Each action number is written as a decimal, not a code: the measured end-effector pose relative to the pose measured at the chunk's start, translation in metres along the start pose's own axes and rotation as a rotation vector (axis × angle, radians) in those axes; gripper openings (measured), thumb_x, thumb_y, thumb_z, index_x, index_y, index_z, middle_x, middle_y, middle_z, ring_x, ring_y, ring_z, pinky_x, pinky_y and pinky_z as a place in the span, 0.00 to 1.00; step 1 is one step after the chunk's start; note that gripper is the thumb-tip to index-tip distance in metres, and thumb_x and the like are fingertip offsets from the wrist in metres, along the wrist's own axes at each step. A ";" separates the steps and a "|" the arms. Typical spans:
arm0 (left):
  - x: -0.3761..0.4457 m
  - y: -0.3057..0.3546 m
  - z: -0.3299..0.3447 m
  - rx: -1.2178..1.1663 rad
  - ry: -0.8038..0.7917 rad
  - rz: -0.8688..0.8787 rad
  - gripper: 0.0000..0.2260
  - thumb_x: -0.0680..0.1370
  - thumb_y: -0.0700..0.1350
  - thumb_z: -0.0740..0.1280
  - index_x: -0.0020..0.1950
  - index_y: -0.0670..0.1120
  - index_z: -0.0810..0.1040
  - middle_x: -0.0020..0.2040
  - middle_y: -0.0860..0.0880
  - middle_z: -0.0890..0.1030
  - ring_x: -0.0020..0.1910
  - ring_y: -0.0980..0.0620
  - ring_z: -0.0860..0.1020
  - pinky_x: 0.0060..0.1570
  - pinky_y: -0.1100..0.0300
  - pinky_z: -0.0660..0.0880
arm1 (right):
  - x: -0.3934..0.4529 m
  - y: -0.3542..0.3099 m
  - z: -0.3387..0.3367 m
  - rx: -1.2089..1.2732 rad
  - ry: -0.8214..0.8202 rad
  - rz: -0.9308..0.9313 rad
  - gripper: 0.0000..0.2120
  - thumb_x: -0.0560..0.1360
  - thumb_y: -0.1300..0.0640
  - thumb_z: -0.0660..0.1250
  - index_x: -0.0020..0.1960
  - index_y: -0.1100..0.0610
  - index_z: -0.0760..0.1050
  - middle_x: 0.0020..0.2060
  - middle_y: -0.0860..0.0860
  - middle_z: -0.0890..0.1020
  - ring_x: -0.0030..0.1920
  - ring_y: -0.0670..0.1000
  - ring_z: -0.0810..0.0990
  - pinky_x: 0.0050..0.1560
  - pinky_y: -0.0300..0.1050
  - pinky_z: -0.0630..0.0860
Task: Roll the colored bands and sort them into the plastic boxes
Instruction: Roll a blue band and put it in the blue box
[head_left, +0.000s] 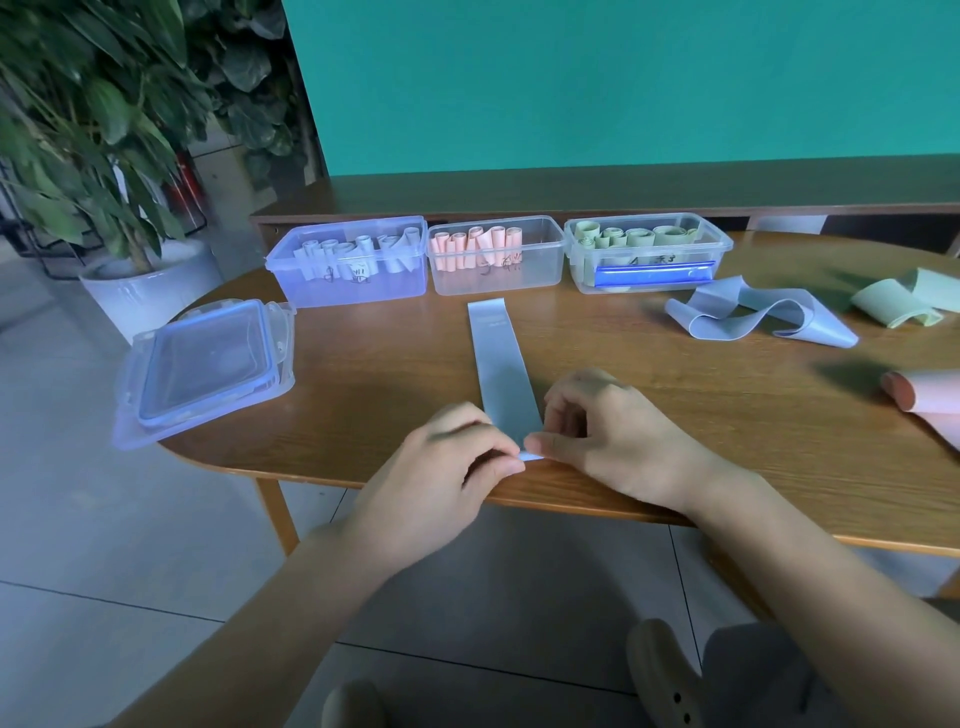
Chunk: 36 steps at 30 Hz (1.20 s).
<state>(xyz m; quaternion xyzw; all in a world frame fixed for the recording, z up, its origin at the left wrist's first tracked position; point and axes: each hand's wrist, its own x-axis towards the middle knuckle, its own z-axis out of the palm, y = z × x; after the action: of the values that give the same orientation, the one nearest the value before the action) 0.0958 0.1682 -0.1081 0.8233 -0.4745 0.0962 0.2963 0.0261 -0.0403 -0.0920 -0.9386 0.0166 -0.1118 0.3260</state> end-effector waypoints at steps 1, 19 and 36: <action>0.000 0.000 0.000 0.002 0.001 -0.009 0.09 0.80 0.52 0.68 0.53 0.50 0.84 0.49 0.57 0.77 0.49 0.58 0.76 0.48 0.66 0.73 | -0.001 0.000 0.001 0.018 0.014 -0.031 0.10 0.73 0.49 0.76 0.41 0.48 0.76 0.48 0.44 0.76 0.45 0.43 0.76 0.45 0.34 0.70; 0.003 -0.005 0.005 0.033 0.090 -0.025 0.04 0.80 0.46 0.69 0.52 0.49 0.83 0.48 0.55 0.80 0.48 0.59 0.76 0.50 0.69 0.70 | -0.005 0.014 0.005 -0.132 0.028 -0.324 0.07 0.81 0.54 0.67 0.50 0.54 0.83 0.58 0.44 0.78 0.53 0.42 0.78 0.57 0.38 0.73; 0.012 -0.004 0.006 0.109 0.114 -0.061 0.08 0.82 0.46 0.66 0.53 0.47 0.85 0.50 0.53 0.78 0.47 0.57 0.76 0.49 0.66 0.73 | 0.000 0.013 0.009 -0.181 0.070 -0.327 0.09 0.80 0.50 0.67 0.56 0.50 0.83 0.55 0.43 0.78 0.57 0.47 0.77 0.57 0.51 0.77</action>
<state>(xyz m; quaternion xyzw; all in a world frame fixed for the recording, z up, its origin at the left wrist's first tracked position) 0.1048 0.1572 -0.1093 0.8454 -0.4256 0.1597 0.2804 0.0286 -0.0451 -0.1075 -0.9497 -0.1149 -0.1942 0.2170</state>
